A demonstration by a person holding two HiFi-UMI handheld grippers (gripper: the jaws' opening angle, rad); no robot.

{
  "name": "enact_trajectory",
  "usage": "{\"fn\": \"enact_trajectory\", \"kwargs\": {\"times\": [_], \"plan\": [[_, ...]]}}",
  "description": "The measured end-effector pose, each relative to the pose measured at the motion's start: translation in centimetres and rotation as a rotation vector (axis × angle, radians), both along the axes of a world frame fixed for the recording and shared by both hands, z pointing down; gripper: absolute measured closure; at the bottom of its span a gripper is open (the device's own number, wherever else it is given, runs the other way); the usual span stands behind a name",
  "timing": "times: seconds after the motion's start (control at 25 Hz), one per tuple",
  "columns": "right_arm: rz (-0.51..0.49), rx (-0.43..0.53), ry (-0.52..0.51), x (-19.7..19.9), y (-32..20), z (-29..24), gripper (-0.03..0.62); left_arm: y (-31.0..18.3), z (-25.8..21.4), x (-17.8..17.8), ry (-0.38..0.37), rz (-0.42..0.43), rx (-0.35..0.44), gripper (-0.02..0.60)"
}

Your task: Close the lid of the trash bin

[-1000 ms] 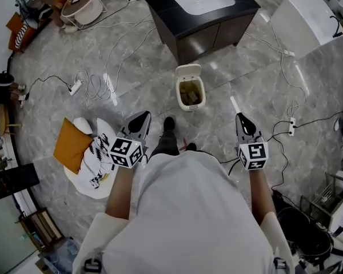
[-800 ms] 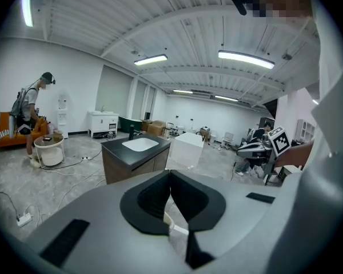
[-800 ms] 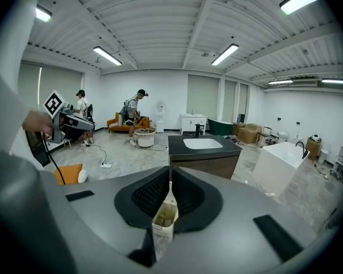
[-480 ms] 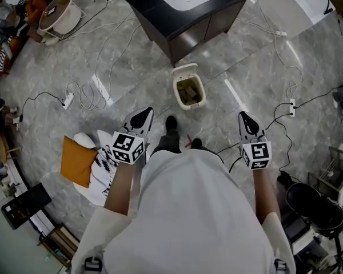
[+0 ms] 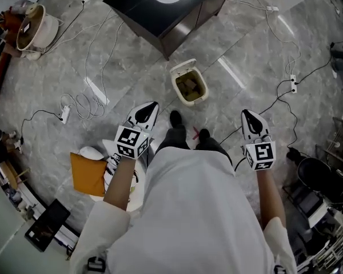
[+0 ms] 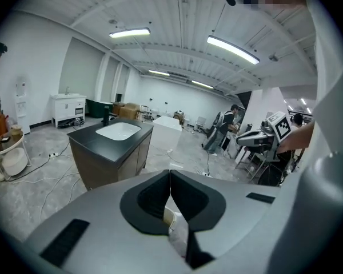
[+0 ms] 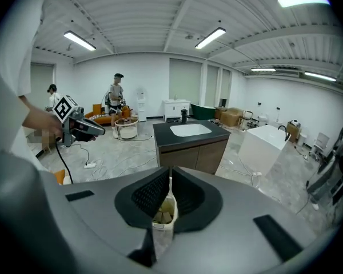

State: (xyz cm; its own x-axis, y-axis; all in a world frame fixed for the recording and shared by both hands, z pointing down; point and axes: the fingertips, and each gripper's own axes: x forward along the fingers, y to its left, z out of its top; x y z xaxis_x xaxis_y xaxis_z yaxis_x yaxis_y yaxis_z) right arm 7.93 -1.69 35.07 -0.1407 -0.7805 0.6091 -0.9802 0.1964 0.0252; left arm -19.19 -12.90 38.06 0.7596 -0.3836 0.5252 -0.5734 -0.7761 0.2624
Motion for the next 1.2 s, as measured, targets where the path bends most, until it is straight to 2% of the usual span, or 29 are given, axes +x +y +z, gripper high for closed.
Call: {"fn": "enact_trajectory", "kwargs": {"times": [0.32, 0.76, 0.96, 1.2], "plan": [[0.074, -0.076, -0.006, -1.5, -0.3, 2.3, 0.560, -3.8, 3.3, 0.9, -0.031, 0.111, -0.027, 0.563], [0.043, -0.175, -0.024, -2.8, -0.4, 6.3, 0.559, -7.5, 9.0, 3.8, -0.078, 0.143, -0.095, 0.563], [0.051, -0.190, -0.080, -1.9, -1.5, 8.5, 0.560, -7.9, 11.3, 6.1, -0.098, 0.141, -0.123, 0.561], [0.015, -0.216, -0.120, -1.5, -2.3, 12.7, 0.560, -7.6, 14.7, 8.5, -0.121, 0.156, -0.155, 0.561]]}}
